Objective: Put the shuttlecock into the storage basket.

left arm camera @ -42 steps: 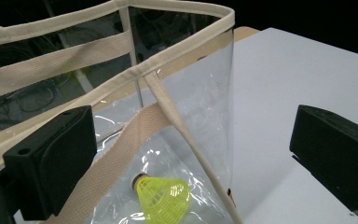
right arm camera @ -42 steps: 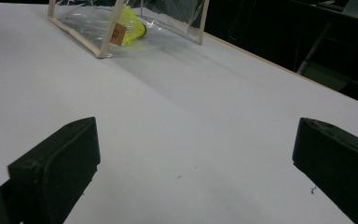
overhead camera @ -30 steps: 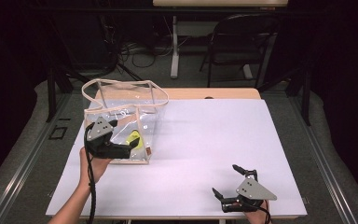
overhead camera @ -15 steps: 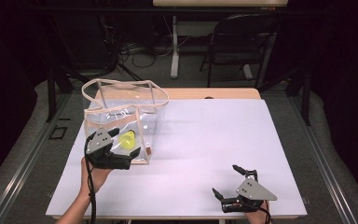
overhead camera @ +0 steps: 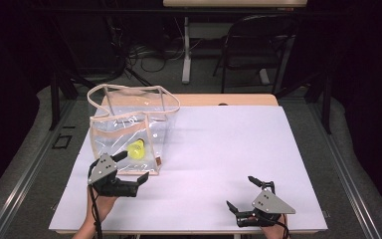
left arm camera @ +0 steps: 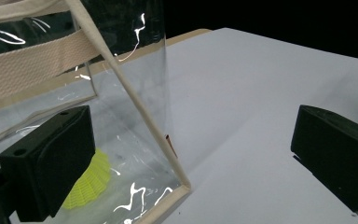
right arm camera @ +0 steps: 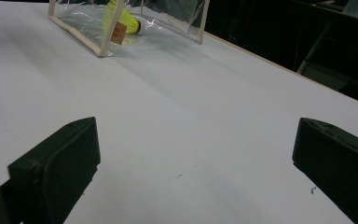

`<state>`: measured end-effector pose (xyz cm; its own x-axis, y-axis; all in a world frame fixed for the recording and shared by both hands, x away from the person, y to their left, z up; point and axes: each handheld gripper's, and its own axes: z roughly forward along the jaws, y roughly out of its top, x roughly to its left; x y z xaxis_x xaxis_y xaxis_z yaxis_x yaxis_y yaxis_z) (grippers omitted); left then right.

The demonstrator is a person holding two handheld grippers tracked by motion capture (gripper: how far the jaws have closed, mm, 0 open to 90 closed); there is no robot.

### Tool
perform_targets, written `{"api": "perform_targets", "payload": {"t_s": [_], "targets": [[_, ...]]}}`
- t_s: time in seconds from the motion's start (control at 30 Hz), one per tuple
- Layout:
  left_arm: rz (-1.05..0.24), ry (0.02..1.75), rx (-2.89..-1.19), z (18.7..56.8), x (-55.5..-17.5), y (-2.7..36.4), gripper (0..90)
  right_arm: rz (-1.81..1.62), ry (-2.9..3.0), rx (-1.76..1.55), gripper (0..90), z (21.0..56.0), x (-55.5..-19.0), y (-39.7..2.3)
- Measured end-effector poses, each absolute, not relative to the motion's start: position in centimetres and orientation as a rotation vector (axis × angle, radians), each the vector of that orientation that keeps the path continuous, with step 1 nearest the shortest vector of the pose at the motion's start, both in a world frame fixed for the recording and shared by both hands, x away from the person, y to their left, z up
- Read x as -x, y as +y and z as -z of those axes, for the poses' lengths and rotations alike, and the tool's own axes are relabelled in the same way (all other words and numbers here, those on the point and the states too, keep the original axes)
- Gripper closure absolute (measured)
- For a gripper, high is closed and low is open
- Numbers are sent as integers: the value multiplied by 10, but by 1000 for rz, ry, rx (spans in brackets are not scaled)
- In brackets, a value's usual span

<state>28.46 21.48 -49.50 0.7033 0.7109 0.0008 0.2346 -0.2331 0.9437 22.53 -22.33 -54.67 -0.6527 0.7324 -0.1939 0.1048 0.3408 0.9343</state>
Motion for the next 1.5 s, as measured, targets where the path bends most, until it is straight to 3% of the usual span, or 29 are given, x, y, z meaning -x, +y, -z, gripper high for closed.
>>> {"api": "perform_targets", "payload": {"t_s": [0.73, 1.5], "targets": [[-538, 737, -1717, 526, -258, 229, 0, -1330, 2001, -715, 5, 547, -224, -221], [-524, 728, -1788, 560, -239, 227, 0, -1337, 2016, -714, 5, 547, -224, -221]]}}
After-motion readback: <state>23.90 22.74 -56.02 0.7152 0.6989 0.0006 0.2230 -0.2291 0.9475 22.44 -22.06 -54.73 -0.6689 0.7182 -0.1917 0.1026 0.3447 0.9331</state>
